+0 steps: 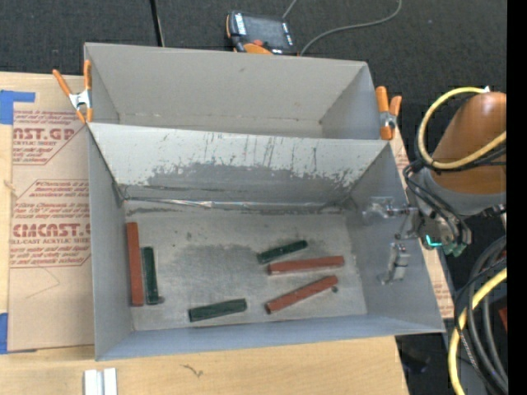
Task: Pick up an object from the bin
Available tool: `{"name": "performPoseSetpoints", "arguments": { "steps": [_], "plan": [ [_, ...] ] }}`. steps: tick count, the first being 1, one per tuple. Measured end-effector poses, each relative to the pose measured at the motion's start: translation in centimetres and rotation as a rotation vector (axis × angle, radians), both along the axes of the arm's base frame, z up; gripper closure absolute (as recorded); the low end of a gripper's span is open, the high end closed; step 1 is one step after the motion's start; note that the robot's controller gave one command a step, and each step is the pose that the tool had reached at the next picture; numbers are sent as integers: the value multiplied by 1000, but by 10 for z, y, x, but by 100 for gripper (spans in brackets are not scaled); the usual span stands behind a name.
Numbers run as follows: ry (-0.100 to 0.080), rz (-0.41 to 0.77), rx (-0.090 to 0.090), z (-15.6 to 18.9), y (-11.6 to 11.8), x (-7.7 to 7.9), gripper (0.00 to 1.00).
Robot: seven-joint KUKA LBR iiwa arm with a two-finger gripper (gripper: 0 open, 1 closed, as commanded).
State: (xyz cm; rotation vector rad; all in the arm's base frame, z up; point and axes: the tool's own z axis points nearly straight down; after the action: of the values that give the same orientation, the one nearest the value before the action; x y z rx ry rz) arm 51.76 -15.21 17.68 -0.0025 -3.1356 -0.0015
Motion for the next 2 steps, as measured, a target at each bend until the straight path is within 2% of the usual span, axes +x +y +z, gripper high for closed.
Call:
{"name": "performPoseSetpoints", "arguments": {
  "steps": [1, 2],
  "plan": [
    [1, 31, 3, -112, 58, -14, 0],
    [-6, 29, -1, -107, 56, -11, 100]
  ]
}}
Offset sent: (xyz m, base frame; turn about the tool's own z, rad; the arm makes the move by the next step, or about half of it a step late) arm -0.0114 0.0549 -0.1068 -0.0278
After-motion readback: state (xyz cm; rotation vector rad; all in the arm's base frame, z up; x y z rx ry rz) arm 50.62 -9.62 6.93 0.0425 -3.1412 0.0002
